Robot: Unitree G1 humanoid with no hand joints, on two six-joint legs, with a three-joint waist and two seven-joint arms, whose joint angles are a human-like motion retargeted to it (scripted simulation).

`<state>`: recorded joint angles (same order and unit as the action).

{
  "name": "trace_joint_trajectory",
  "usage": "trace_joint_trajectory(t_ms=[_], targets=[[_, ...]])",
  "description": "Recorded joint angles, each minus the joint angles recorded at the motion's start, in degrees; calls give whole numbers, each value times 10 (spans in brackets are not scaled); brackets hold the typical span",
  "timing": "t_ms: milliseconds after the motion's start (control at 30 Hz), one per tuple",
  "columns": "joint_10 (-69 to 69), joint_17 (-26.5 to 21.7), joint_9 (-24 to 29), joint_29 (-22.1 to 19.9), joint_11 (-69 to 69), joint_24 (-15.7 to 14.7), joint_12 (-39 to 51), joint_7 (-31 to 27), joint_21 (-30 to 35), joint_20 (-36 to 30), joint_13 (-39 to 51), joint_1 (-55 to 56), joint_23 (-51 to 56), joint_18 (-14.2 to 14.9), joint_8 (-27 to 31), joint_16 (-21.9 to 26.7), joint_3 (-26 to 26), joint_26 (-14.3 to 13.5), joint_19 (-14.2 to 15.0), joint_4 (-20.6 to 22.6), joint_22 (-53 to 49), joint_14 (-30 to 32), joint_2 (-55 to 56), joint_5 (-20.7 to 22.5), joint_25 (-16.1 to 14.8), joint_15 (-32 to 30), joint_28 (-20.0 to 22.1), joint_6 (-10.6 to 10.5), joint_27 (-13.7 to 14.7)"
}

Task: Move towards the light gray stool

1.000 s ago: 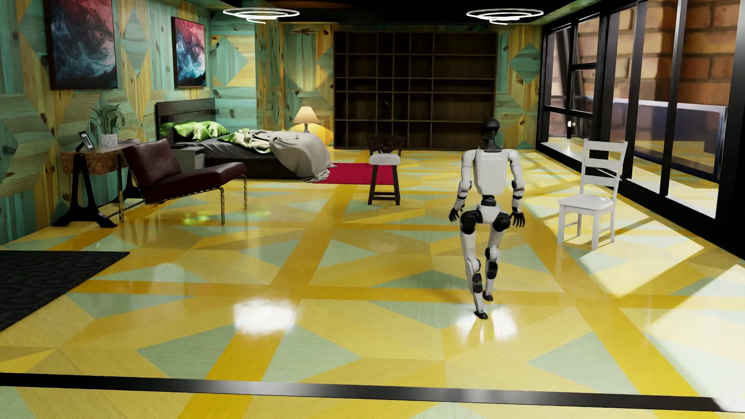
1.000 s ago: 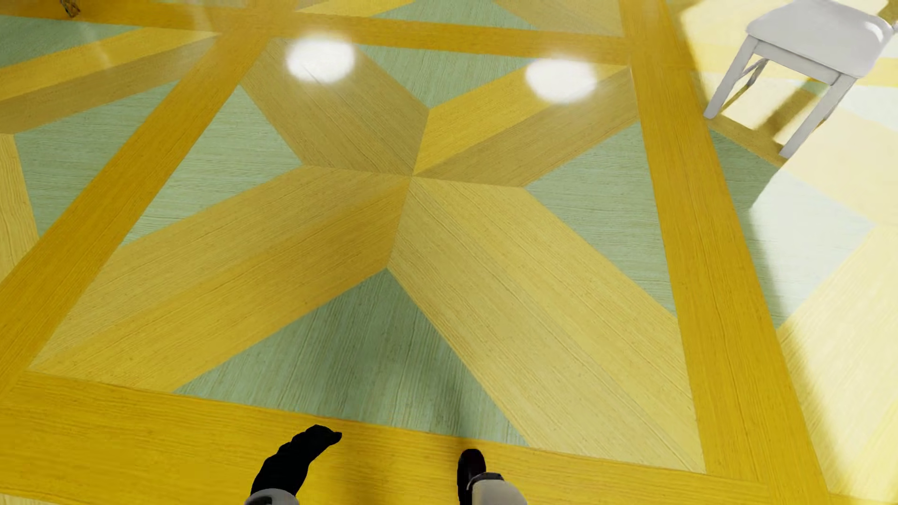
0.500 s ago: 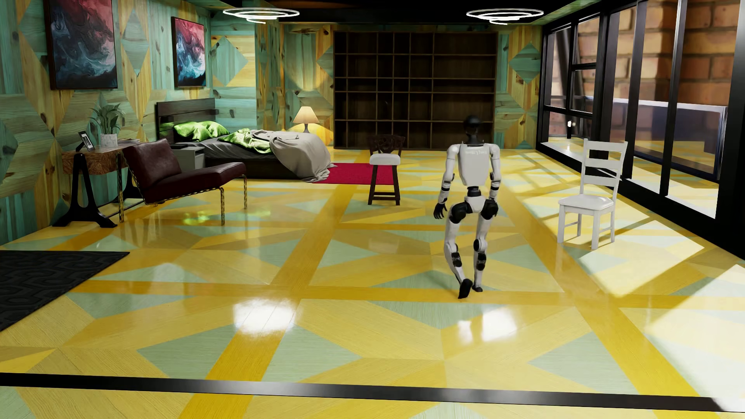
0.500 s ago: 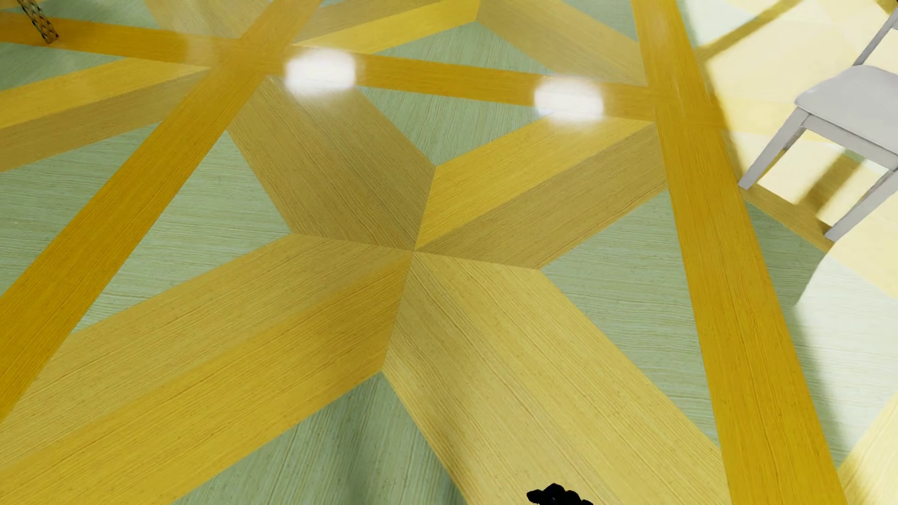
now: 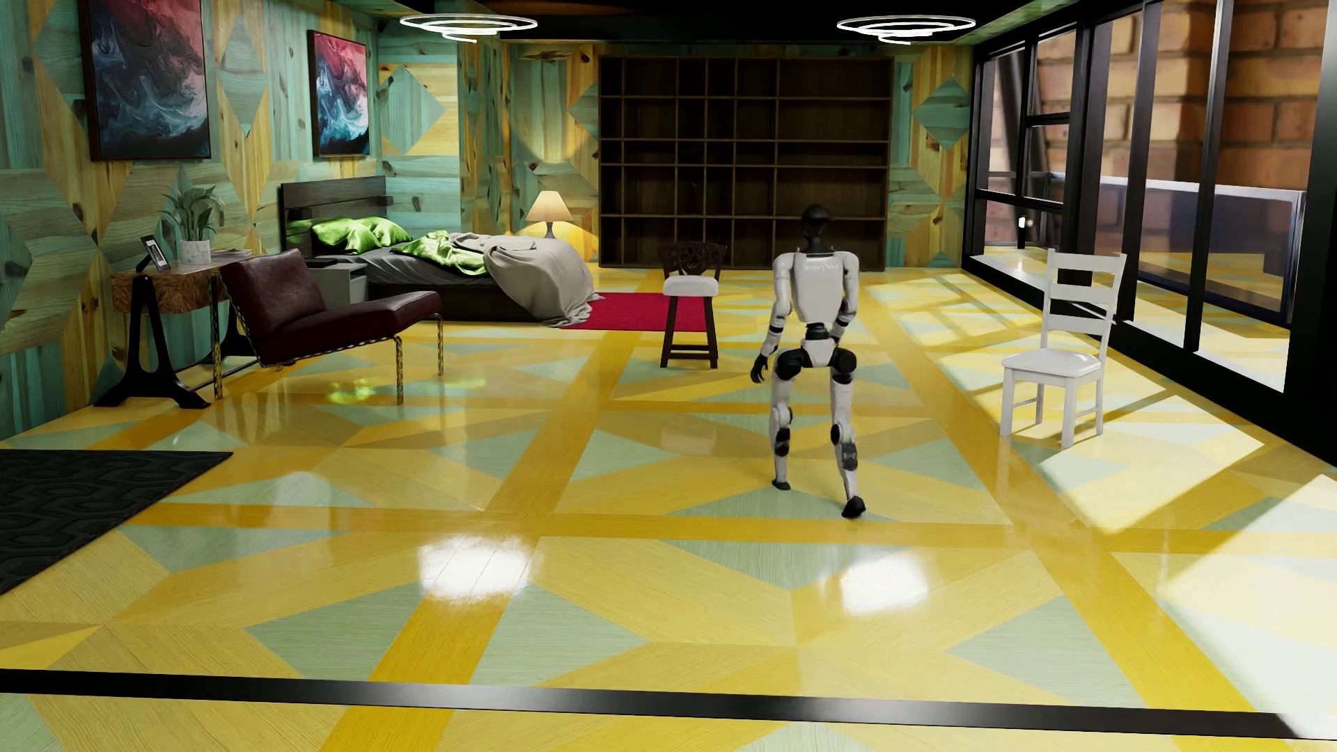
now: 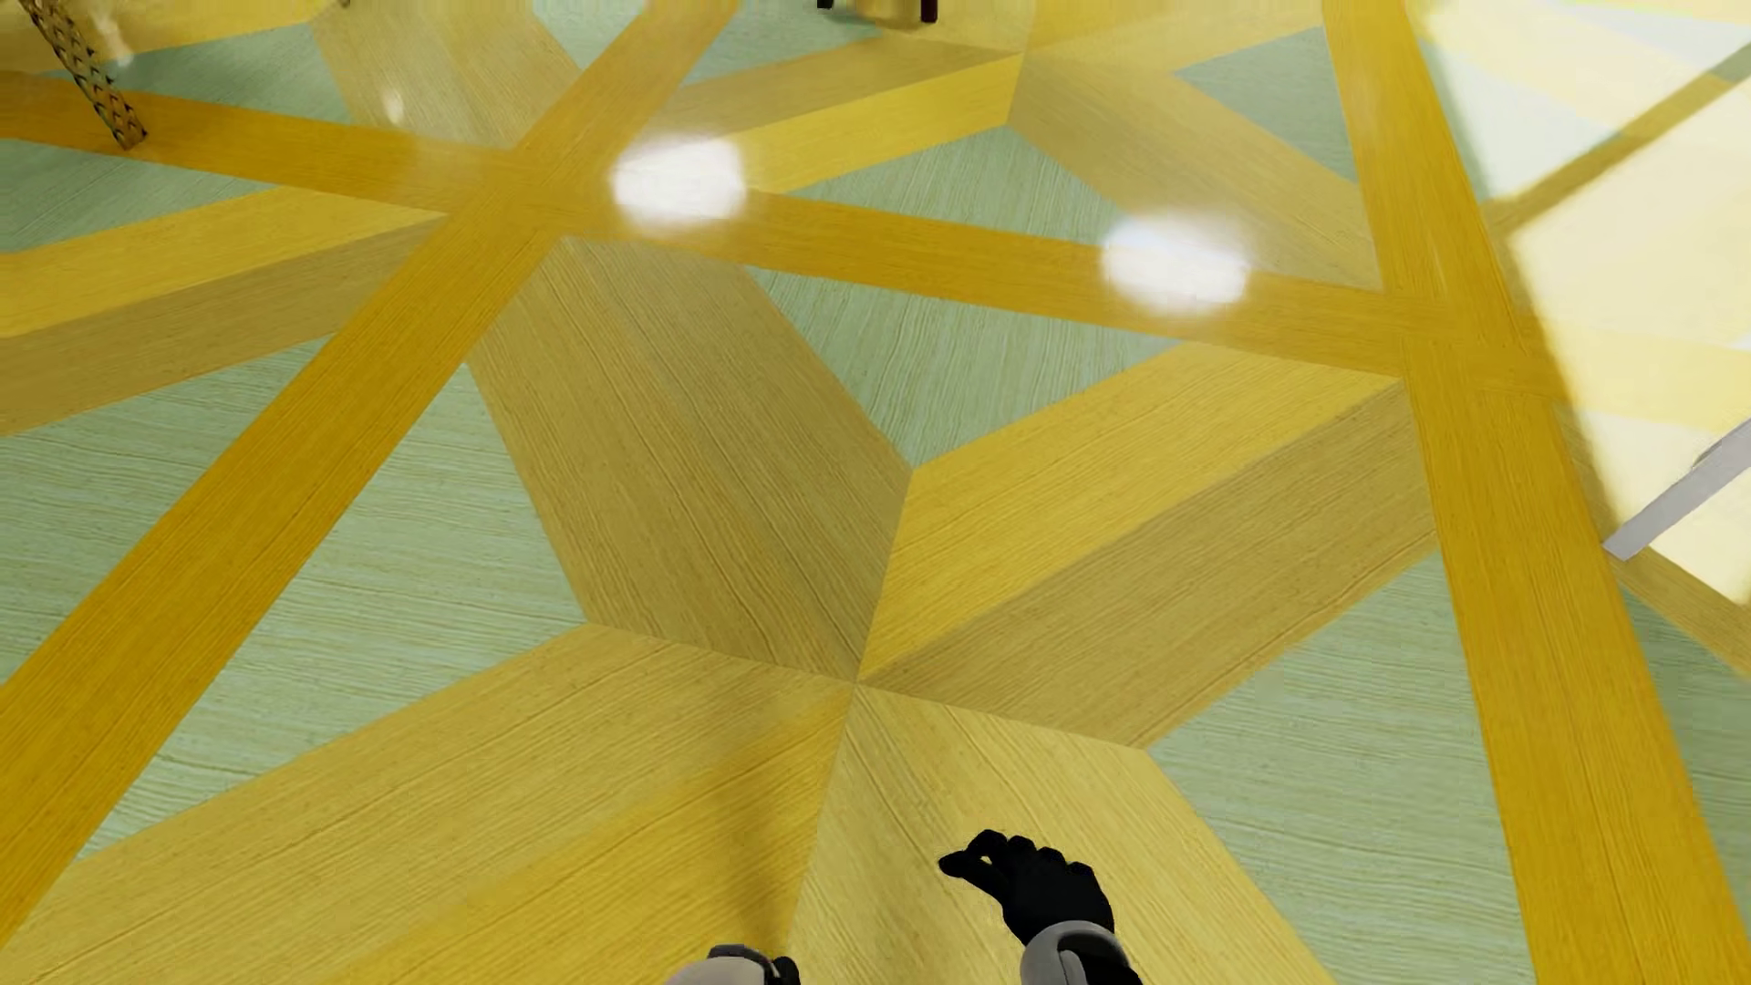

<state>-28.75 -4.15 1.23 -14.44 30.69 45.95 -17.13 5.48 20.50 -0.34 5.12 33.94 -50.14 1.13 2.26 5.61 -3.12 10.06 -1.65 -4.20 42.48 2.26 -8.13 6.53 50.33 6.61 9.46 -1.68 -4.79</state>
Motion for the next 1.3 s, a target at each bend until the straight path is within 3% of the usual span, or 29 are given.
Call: trace_joint_trajectory(t_ms=[67,133,233,300,367,433,500,567,600,633,700,733,767,833,867,900,933,1000,1067,1133,1233,1267,1300], targets=[[-16,-16,0,18,162,2,11,27,9,6,-23,-37,-22,-20,-3,-15,-1,-5,64,28,19,-49,63,-44,6,-129,8,21,-20],[-12,-46,3,42,330,5,29,56,33,4,-39,-81,-25,-27,1,-22,-1,-17,104,56,26,-87,164,-85,20,-226,14,42,-17],[0,-80,11,41,426,12,73,67,1,-10,-98,-153,27,-39,14,-21,9,-35,86,93,34,-137,300,-91,-20,-142,21,63,-10],[15,-83,15,27,376,19,106,61,-33,-25,-138,-205,59,-43,24,-18,21,-48,55,112,32,-166,369,-81,-47,-55,21,68,-23],[36,-80,17,16,243,19,133,49,-62,-45,-161,-257,68,-45,33,-10,34,-61,41,124,18,-189,413,-74,-64,-12,19,69,-35],[64,-75,15,9,53,18,158,35,-80,-65,-178,-306,66,-47,15,-3,48,-66,22,133,7,-204,428,-84,-66,-26,16,69,-42],[101,-70,12,6,-149,14,175,19,-83,-83,-190,-360,56,-45,-8,2,60,-68,36,138,2,-208,414,-87,-55,-59,11,67,-40],[103,-71,10,5,-199,16,181,6,-78,-99,-197,-401,41,-43,-13,4,69,-57,53,139,0,-217,411,-81,-41,-57,7,63,-32],[89,-70,8,6,-158,22,179,0,-76,-107,-198,-420,32,-42,-6,6,73,-41,34,137,0,-215,416,-74,-33,-69,7,61,-29],[77,-65,6,6,-123,30,172,-7,-77,-115,-200,-437,21,-43,-2,9,77,-20,-2,129,2,-205,417,-62,-26,-108,9,56,-30],[12,-46,1,3,-76,33,145,-8,-95,-115,-197,-451,-5,-18,-19,11,80,15,13,100,17,-134,392,-45,-24,-140,9,39,-40],[-55,-34,0,3,-60,25,129,-10,-106,-105,-191,-433,-18,2,-28,11,80,25,-3,81,30,-68,378,-32,-25,-121,2,28,-46],[-146,-24,1,2,-54,15,116,-13,-113,-97,-182,-395,-26,33,-39,12,80,29,-9,58,45,5,358,-19,-24,-100,-13,18,-48],[-326,-10,5,1,-57,16,101,-18,-112,-116,-160,-294,-24,122,-61,31,79,16,-13,2,59,142,318,4,-16,-63,-59,-3,-36],[-387,-5,8,0,-61,26,93,-21,-111,-137,-144,-242,-19,127,-67,50,76,-4,-16,-18,52,150,296,14,-11,-47,-80,-13,-27],[-429,-4,11,-2,-60,35,82,-25,-107,-153,-130,-192,-17,129,-71,64,73,-16,-20,-31,33,108,278,26,-8,-30,-90,-22,-14],[-447,-2,13,-1,-58,34,66,-24,-100,-152,-110,-148,-16,110,-70,74,69,-23,-23,-46,10,58,258,37,-4,-12,-90,-29,-6],[-405,2,16,4,-53,5,33,-25,-79,-115,-57,-77,-23,82,-60,64,58,-17,-28,-64,-35,-31,217,54,10,25,-66,-37,-4],[-276,1,16,6,-56,-26,17,-24,-57,-77,-13,-32,-22,49,-44,47,47,-11,-31,-68,-54,-86,177,61,21,56,-37,-39,5],[-94,3,14,5,-76,-23,21,-10,-41,-73,15,-16,-10,36,-28,43,37,-4,-32,-66,-46,-83,133,62,16,77,-31,-38,16],[166,7,6,5,-117,0,34,4,-14,-75,35,-22,11,80,-9,43,29,1,-30,-47,-26,-65,64,60,-2,95,-59,-33,32],[178,9,3,4,-117,3,36,-8,-7,-68,35,-13,14,106,-6,42,26,1,-28,-42,-24,-66,46,61,-8,105,-63,-31,34],[166,11,0,3,-115,4,37,-21,-4,-61,30,-12,14,98,-3,39,24,1,-25,-34,-22,-51,29,59,-15,111,-60,-29,32]])
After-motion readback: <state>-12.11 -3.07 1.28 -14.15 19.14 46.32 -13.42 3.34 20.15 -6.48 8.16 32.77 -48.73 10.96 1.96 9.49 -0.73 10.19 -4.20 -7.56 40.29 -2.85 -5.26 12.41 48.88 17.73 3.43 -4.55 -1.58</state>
